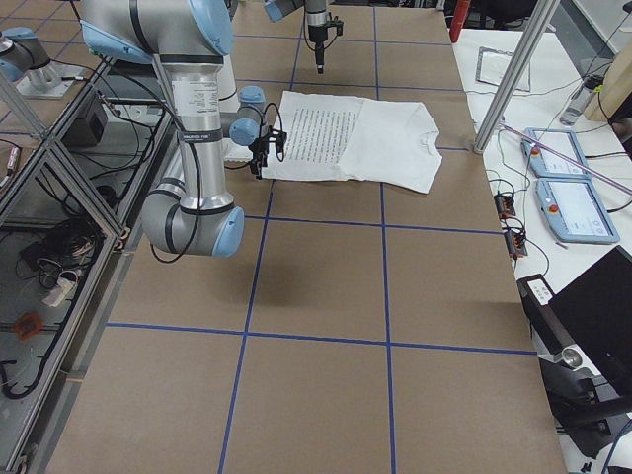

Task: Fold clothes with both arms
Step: 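Move both grippers down to the hem corners nearest the robot, then grasp the hem corners with both grippers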

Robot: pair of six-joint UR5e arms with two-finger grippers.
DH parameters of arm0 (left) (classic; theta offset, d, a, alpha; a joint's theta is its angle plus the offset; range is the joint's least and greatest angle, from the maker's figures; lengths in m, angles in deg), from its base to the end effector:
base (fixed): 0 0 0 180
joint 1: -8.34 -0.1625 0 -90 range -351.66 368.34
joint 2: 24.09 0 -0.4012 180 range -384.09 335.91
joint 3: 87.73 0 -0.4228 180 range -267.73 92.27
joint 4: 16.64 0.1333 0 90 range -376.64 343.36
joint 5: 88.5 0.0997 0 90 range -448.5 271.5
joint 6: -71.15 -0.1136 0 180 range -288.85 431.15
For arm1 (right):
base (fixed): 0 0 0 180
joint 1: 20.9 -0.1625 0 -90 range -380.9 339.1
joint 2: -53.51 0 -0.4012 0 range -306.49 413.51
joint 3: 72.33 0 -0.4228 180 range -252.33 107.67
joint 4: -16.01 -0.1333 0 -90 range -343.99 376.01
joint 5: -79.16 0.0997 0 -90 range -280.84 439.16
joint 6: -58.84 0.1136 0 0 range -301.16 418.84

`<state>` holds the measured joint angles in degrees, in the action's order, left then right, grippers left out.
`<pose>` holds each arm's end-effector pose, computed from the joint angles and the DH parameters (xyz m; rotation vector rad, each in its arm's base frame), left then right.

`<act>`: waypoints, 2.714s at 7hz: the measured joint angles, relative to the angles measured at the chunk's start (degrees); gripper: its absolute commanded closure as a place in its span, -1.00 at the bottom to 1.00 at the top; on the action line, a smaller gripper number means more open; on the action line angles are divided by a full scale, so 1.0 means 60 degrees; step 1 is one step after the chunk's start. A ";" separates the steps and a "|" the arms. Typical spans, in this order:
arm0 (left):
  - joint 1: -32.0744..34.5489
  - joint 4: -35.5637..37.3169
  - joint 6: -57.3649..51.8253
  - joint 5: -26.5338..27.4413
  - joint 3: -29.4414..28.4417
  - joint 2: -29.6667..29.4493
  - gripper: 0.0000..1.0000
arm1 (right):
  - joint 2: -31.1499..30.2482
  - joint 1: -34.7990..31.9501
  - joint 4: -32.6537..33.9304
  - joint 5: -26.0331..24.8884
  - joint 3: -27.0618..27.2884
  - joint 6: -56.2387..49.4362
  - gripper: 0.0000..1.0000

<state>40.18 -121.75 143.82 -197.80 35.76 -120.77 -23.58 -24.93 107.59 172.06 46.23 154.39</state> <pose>0.3867 -0.3529 0.2674 0.1153 0.9968 -0.0692 -0.5454 -0.1663 0.2967 -0.0578 -0.6960 0.1427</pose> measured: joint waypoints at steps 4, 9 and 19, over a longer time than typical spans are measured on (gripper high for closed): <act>0.0008 0.0000 0.0002 0.0005 -0.0003 0.0002 -0.98 | -0.0020 -0.0011 -0.0659 0.0039 -0.0330 -0.0011 0.48; -0.0003 0.0013 0.0006 0.0007 -0.0042 -0.0011 -0.95 | -0.0024 -0.0120 -0.0866 0.0270 -0.0305 0.0020 1.00; -0.3150 -0.0016 0.3426 0.1532 -0.0855 0.0627 -0.36 | -0.0015 -0.0479 -0.0796 0.0006 0.0710 0.0277 1.00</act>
<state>21.28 -121.85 164.38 -188.62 30.63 -117.01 -23.67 -27.80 102.82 172.10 50.49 156.05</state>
